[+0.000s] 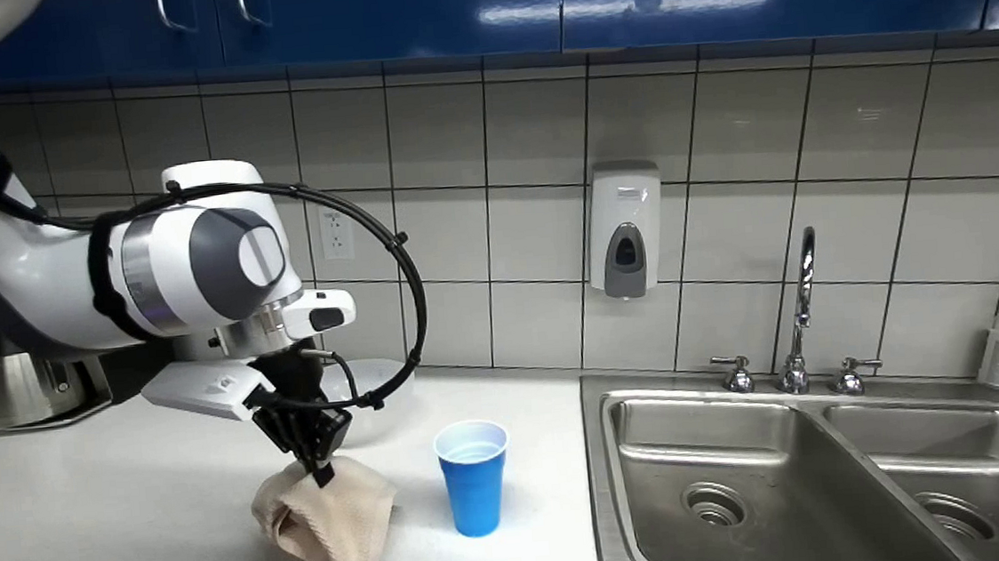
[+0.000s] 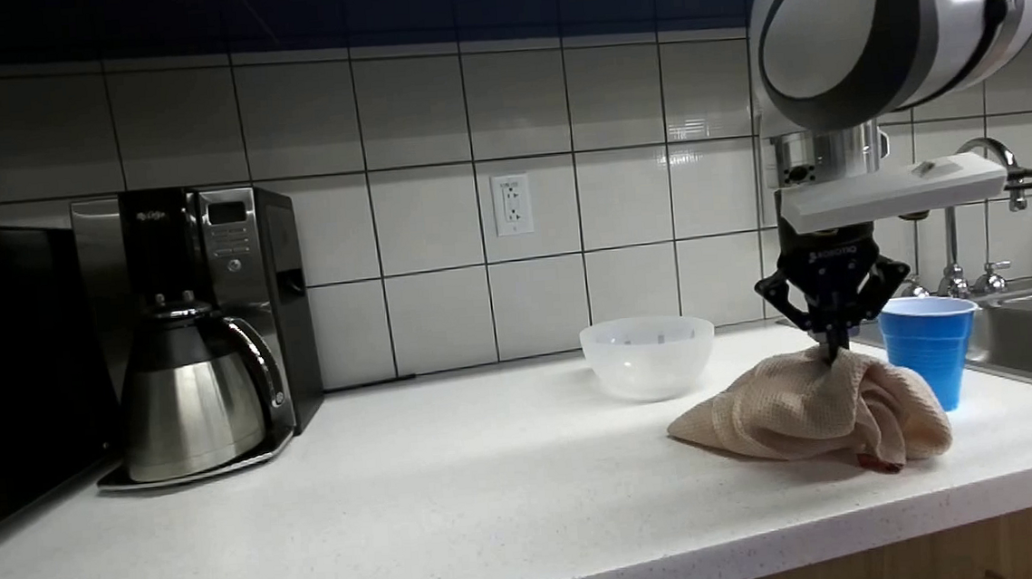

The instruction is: Remove the cloth from the bowl

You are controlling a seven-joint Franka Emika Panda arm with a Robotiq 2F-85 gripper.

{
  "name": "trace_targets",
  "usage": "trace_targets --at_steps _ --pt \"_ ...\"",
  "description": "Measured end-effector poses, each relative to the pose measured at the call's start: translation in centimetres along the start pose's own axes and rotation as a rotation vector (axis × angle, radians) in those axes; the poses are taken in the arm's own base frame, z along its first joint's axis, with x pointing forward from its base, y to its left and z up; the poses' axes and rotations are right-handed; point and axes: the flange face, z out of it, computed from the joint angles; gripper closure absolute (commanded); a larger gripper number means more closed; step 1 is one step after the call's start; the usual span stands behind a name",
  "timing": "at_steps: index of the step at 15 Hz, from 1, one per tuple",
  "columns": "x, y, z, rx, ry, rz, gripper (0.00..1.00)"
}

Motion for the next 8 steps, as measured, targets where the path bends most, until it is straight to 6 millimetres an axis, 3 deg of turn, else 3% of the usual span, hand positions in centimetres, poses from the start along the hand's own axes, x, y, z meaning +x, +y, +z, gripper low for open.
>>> trace_targets --at_steps 3,4,8 --pt "-0.1 -0.3 1.2 0.000 -0.009 0.031 0.99" --pt "-0.1 -0.4 1.5 0.002 -0.012 0.041 0.74" --pt "0.0 -0.4 2.1 0.003 -0.022 0.062 0.47"
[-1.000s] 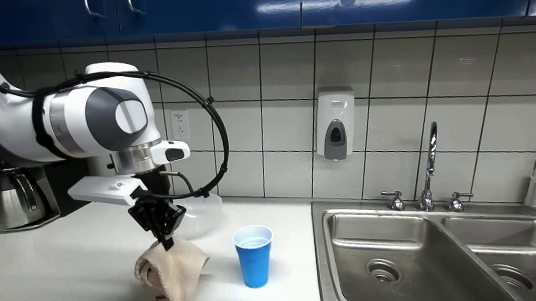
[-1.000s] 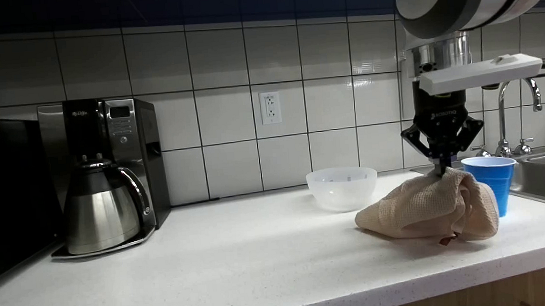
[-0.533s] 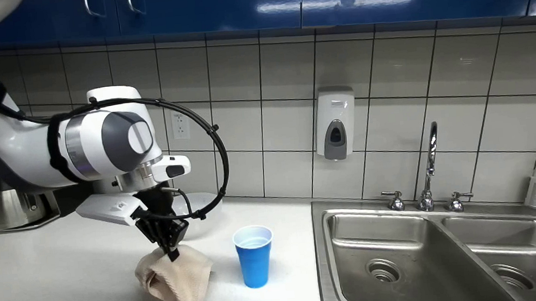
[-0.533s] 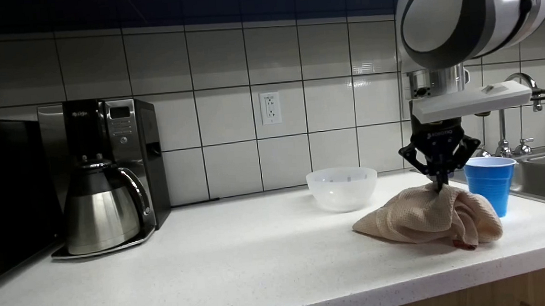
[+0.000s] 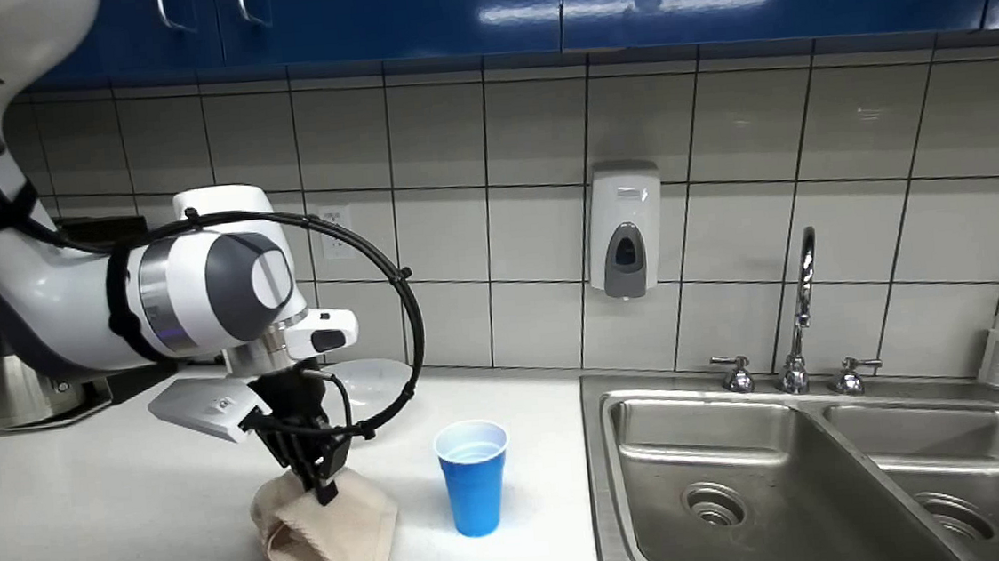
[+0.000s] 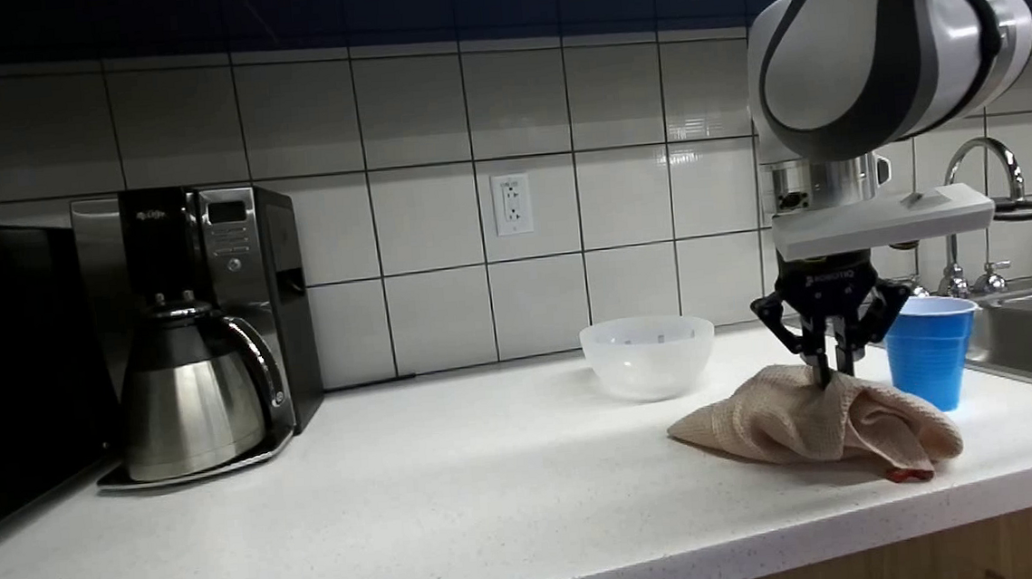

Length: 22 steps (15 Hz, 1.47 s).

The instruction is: Remove the cloth from the bowl

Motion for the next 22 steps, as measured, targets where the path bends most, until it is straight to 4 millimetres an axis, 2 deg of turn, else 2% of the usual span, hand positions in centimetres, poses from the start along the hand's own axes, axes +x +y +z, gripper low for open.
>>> trace_targets --at_steps 3,6,11,17,22 --pt "0.9 0.1 -0.6 0.004 0.014 0.012 0.25" --pt "2.2 0.0 -2.1 0.017 0.018 0.030 0.02" --pt "2.0 0.0 -6.0 0.054 -0.028 0.029 0.00" --pt "0.3 1.4 -12.0 0.067 -0.070 -0.016 0.00" --pt "-1.6 2.3 -15.3 0.054 -0.093 -0.053 0.00"
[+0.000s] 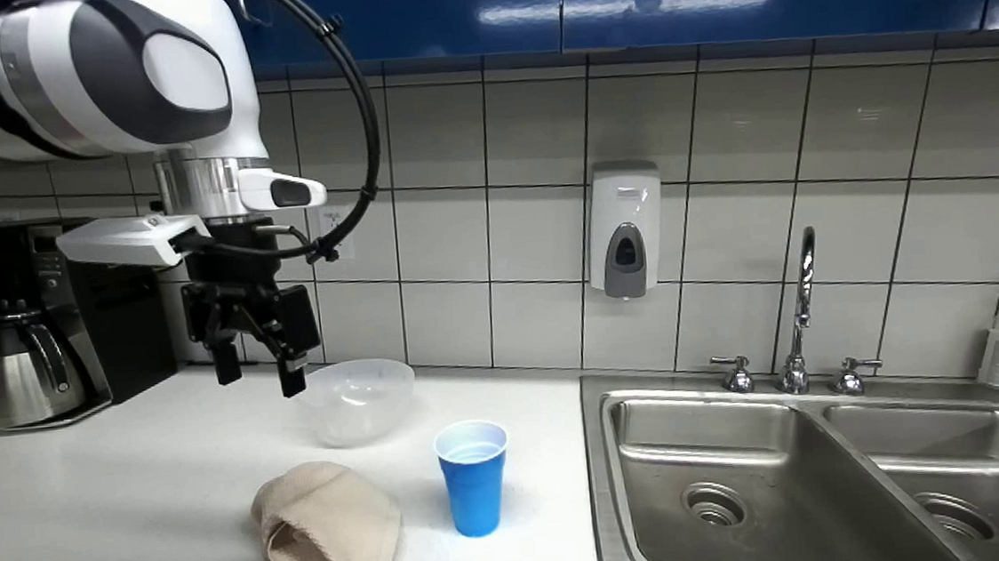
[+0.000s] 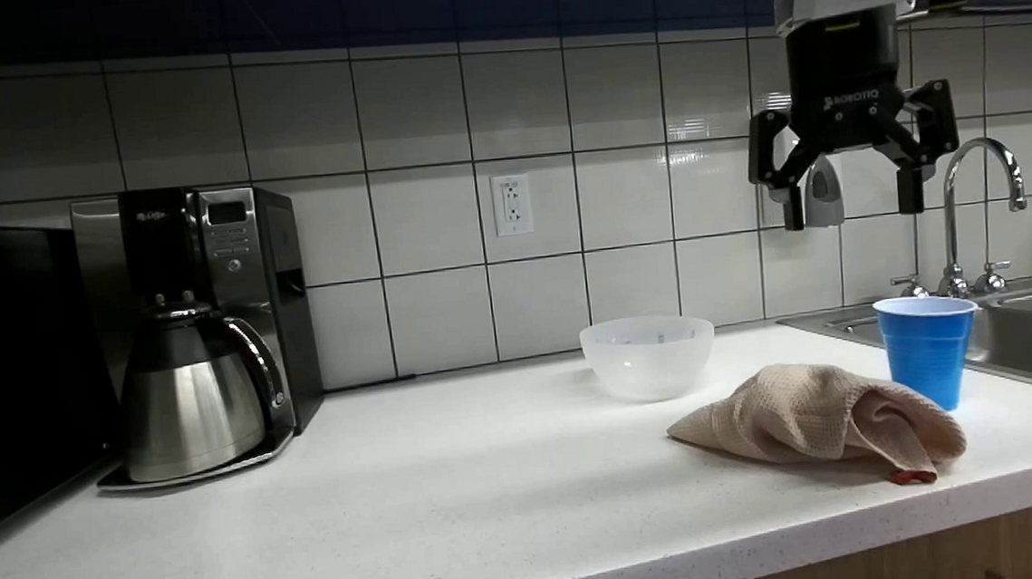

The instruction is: Remove the cloth from the bowl

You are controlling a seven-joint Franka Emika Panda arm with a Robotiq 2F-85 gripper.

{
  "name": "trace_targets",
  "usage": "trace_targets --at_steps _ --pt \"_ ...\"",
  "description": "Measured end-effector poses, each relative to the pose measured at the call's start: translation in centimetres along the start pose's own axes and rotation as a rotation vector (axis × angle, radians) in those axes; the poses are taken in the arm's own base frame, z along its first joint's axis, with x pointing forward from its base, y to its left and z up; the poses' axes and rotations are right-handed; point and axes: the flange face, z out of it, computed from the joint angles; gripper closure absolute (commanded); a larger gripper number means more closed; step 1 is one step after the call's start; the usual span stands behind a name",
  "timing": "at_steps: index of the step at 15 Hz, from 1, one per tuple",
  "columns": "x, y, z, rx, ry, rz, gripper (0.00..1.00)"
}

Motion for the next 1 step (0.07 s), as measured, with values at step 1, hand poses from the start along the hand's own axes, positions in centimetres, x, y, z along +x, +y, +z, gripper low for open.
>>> trace_targets --at_steps 1 --pt "-0.35 0.06 -0.36 -0.002 -0.005 -0.006 0.00"
